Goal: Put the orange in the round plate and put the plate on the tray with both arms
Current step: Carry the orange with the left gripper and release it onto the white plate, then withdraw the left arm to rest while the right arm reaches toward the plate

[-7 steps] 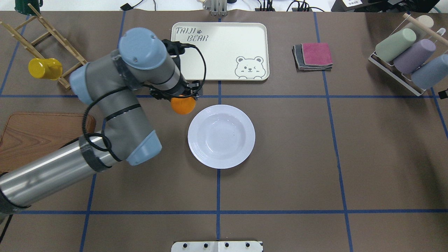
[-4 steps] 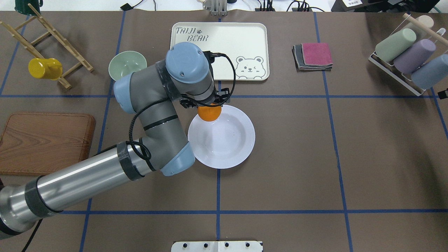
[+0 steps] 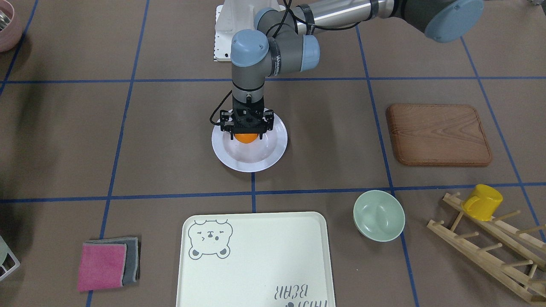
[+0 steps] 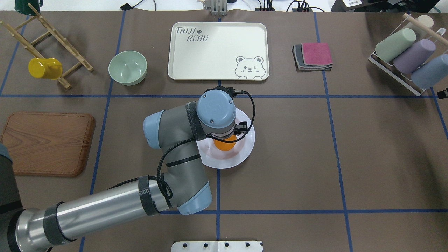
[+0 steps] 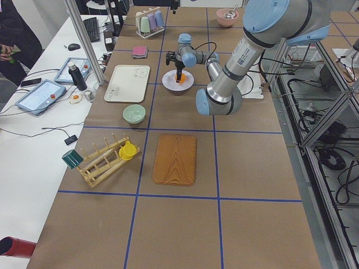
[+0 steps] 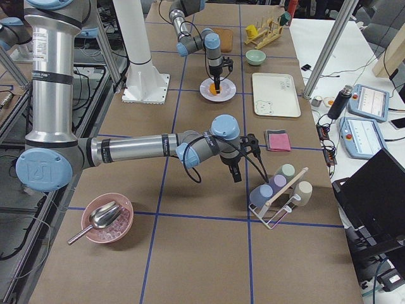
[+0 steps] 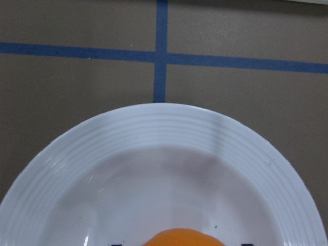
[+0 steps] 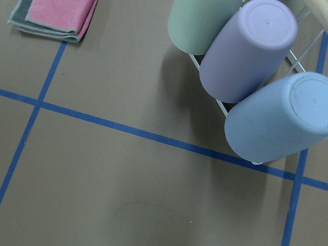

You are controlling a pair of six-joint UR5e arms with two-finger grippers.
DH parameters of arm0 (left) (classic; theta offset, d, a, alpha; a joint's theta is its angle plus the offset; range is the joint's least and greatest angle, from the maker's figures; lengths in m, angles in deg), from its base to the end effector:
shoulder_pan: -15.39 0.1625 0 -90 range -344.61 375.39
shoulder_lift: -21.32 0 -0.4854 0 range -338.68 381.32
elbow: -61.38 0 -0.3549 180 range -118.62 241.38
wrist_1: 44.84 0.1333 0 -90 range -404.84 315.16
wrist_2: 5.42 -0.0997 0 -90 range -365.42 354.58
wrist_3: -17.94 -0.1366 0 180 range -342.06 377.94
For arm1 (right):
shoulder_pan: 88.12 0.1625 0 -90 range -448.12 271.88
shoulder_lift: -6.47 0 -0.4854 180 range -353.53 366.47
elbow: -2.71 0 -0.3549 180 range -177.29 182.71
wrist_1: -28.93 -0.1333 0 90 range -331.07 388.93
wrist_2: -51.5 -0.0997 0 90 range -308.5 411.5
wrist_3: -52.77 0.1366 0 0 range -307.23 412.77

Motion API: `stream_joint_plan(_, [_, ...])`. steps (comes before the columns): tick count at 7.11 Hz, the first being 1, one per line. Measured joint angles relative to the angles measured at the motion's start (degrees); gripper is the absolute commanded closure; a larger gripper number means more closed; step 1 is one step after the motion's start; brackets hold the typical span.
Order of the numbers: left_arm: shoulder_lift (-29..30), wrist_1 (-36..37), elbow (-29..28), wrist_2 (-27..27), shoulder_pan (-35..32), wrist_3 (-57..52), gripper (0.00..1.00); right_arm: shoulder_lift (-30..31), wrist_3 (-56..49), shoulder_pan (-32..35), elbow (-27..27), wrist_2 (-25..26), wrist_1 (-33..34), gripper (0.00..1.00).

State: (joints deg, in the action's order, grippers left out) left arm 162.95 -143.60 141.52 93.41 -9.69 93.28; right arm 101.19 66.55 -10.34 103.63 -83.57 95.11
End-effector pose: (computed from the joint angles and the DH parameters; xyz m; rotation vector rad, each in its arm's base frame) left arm 0.6886 -0.4463 0.2362 0.1638 0.8769 -0.1017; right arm -0.0590 -0.4451 0.6416 0.3107 -0.8598 -0.1807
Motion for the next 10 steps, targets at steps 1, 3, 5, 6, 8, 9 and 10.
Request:
stream_joint_plan(1, [-0.77, 0.37, 1.86, 0.43, -1.14, -0.94, 0.01, -0.25, 2.07, -0.1, 0.33, -0.08, -0.2, 0.0])
stream_joint_plan(3, [-7.52, 2.84, 9.61, 5.07, -7.35, -9.72, 0.01, -1.52, 18.62, -2.65, 1.81, -0.27, -5.22, 0.0])
stream_joint_plan(5, [-17.52, 6.02, 18.0, 11.2, -16.39, -24.05, 0.01, -4.05, 44.38, -8.66, 2.35, 1.53, -16.38, 0.0])
stream_joint_plan(6, [-21.87, 7.3, 20.52, 14.57, -21.64, -31.73, 0.01, -4.94, 55.57, -12.3, 2.49, 4.39, -21.59, 0.0])
stream_joint_plan(8, [-30.8, 8.59, 22.44, 22.96, -34.55, -51.32, 0.01, -6.05, 73.12, -20.16, 4.39, 12.05, -28.36, 0.0])
stream_joint_plan(9, [-35.41, 8.75, 22.49, 26.19, -41.52, -61.58, 0.01, -6.22, 80.11, -24.75, 6.7, 17.27, -29.43, 0.0])
stream_joint_plan(10, [-39.67, 8.83, 22.35, 28.43, -47.59, -69.81, 0.01, -6.29, 86.1, -30.1, 8.9, 24.59, -29.78, 0.0])
